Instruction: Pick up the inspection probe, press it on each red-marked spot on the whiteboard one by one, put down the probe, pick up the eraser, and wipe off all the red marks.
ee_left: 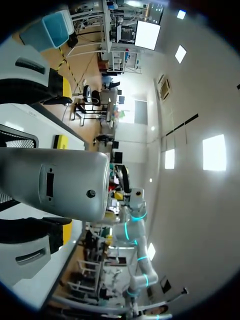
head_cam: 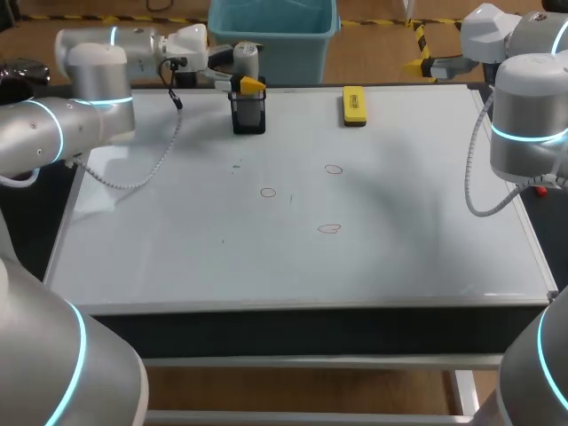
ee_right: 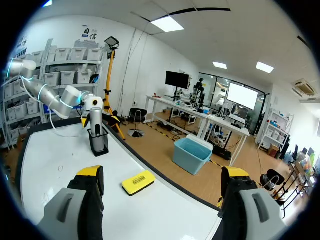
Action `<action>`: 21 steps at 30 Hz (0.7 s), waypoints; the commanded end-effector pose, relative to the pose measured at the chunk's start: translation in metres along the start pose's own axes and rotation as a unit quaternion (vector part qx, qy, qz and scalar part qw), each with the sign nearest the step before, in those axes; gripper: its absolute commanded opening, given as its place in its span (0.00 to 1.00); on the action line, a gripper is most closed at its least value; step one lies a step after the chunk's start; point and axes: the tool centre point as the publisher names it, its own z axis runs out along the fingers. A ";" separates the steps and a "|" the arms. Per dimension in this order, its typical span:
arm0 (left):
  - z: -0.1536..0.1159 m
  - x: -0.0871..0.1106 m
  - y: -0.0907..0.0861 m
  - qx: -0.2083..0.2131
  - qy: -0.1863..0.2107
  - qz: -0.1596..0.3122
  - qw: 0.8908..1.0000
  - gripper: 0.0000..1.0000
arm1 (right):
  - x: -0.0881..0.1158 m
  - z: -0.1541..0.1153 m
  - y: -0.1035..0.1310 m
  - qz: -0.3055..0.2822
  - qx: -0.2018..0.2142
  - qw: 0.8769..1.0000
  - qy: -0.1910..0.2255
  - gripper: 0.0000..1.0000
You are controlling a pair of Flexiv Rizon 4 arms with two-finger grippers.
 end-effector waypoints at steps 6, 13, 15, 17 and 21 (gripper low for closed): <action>0.002 -0.004 0.003 -0.005 0.011 -0.004 1.000 0.45 | 0.000 0.000 0.000 0.000 0.000 1.000 0.000 1.00; -0.001 0.001 0.004 -0.009 0.015 -0.003 1.000 0.00 | 0.000 0.000 0.000 0.000 0.000 1.000 0.000 1.00; -0.001 0.004 0.002 -0.012 0.016 -0.002 1.000 0.00 | 0.000 0.000 0.000 0.000 0.000 1.000 0.000 1.00; -0.002 0.006 0.001 -0.013 0.018 0.001 1.000 0.00 | 0.000 0.000 0.000 0.000 0.000 1.000 0.000 1.00; -0.003 0.009 -0.004 -0.012 0.019 0.007 1.000 0.00 | 0.000 0.000 0.000 0.000 0.000 1.000 0.000 1.00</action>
